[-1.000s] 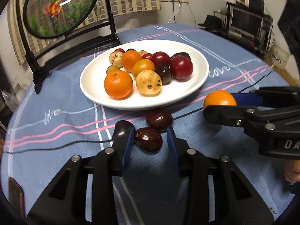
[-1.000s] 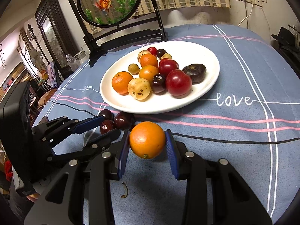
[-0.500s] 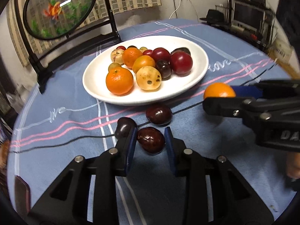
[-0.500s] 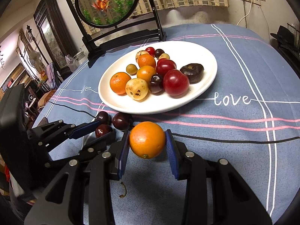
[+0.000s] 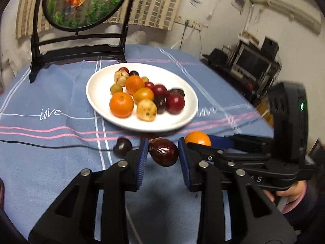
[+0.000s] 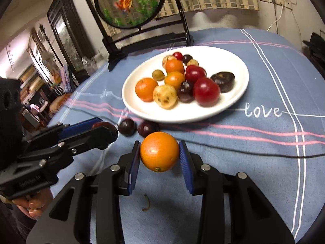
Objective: Organize fruits
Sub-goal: 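Grasp the orange with the right gripper while the left gripper grasps a dark cherry, then place the orange and dark cherry on the white plate and open both grippers, then grasp a dark cherry with the right gripper while the left gripper grasps the last dark cherry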
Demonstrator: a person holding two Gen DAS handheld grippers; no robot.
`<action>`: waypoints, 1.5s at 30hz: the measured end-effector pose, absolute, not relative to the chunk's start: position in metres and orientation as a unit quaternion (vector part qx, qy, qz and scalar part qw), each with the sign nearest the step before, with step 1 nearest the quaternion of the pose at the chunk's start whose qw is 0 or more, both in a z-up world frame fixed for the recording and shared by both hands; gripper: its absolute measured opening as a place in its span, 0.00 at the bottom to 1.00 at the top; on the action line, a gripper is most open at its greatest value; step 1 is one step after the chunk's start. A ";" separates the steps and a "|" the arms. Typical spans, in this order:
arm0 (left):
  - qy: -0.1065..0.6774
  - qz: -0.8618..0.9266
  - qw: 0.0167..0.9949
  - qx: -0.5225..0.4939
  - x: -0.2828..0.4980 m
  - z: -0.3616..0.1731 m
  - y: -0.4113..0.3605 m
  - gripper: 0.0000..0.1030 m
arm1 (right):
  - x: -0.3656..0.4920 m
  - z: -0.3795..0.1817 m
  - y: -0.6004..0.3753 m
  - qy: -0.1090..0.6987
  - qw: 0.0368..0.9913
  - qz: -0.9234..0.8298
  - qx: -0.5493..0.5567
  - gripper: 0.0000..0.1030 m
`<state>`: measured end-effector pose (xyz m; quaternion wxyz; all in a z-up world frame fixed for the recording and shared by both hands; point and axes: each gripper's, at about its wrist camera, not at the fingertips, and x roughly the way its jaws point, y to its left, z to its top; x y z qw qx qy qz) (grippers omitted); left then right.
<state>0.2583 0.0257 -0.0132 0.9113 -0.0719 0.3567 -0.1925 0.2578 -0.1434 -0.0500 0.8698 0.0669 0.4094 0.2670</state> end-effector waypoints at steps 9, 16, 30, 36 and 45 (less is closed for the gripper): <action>0.348 -0.138 0.923 -0.089 0.342 0.006 0.038 0.30 | 0.325 -0.032 -0.152 0.347 0.911 0.212 0.071 0.37; 0.355 -0.083 0.929 -0.064 0.413 0.010 0.024 0.32 | 0.371 -0.036 -0.154 0.341 0.915 0.202 0.078 0.38; 0.305 0.020 0.947 -0.097 0.309 0.024 0.071 0.98 | 0.322 -0.012 -0.149 0.322 0.918 0.224 0.057 0.54; 0.344 0.116 0.925 -0.114 0.282 -0.020 0.098 0.98 | 0.269 -0.028 -0.132 0.345 0.905 0.248 0.038 0.60; 0.342 0.130 0.922 -0.127 0.270 -0.013 0.108 0.98 | 0.244 -0.064 -0.082 0.375 0.889 0.256 -0.063 0.60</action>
